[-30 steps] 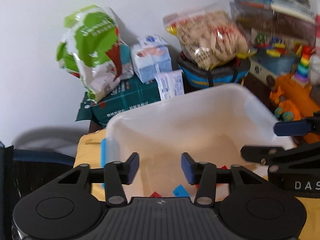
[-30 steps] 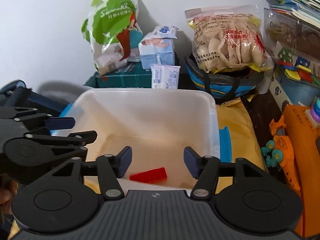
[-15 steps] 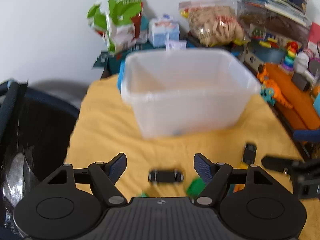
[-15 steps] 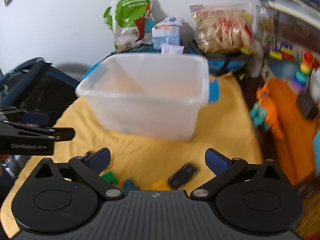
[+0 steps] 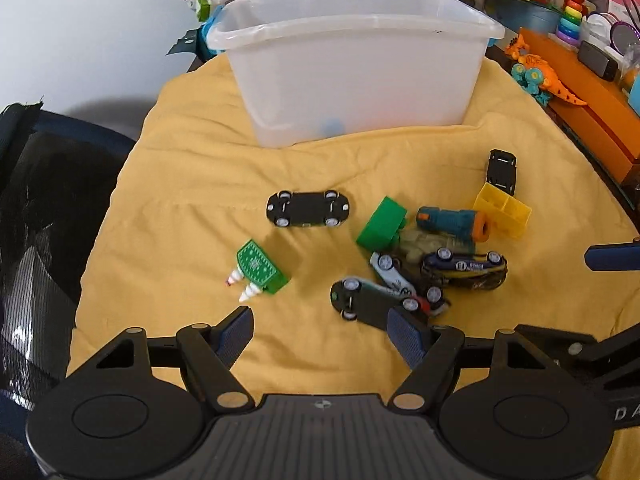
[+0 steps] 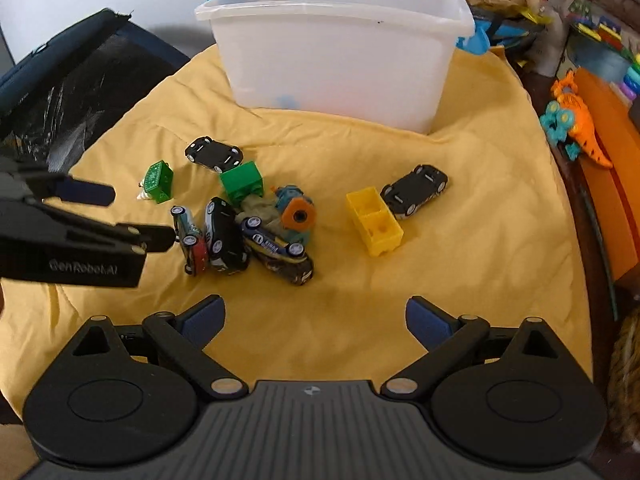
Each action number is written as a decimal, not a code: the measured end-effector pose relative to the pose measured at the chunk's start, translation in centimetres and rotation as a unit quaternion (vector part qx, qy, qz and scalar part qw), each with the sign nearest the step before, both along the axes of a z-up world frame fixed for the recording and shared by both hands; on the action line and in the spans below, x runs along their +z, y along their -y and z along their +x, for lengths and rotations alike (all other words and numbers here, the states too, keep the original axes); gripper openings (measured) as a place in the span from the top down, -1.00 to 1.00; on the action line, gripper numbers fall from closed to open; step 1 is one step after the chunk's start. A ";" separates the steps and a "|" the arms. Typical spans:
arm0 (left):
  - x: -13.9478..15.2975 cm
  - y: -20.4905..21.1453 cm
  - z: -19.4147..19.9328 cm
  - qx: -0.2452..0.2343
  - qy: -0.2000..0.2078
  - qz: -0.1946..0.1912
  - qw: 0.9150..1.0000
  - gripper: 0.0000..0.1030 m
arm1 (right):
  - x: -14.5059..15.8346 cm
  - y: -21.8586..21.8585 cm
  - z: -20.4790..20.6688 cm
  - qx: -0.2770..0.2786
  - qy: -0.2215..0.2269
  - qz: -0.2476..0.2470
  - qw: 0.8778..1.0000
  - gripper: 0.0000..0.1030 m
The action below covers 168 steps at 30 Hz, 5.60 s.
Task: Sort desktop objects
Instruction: 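Move both open tools back over the toy pile, then grasp the red-green race car with the left tool while the right tool grasps a dark blue car, then carry both cars to the bin and open both tools, then return both open tools to the toys on the cloth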
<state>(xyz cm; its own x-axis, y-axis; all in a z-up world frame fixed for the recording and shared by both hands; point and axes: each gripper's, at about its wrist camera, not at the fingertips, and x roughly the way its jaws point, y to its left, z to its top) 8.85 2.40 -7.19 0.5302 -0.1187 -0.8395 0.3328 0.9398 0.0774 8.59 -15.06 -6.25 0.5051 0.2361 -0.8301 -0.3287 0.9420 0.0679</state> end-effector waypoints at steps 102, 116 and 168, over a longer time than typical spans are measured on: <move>0.8 1.0 -0.2 -0.075 -0.005 -0.012 0.997 0.34 | -1.6 -1.0 1.2 0.025 0.007 -0.003 1.000 0.63; 13.6 4.6 9.1 -0.087 0.129 -0.044 0.987 0.34 | 10.7 -1.0 10.1 0.001 0.132 0.001 0.991 0.63; -2.2 2.2 4.0 -0.020 -0.130 -0.100 0.986 -0.15 | -1.5 3.4 2.4 -0.025 0.017 0.016 0.999 -0.12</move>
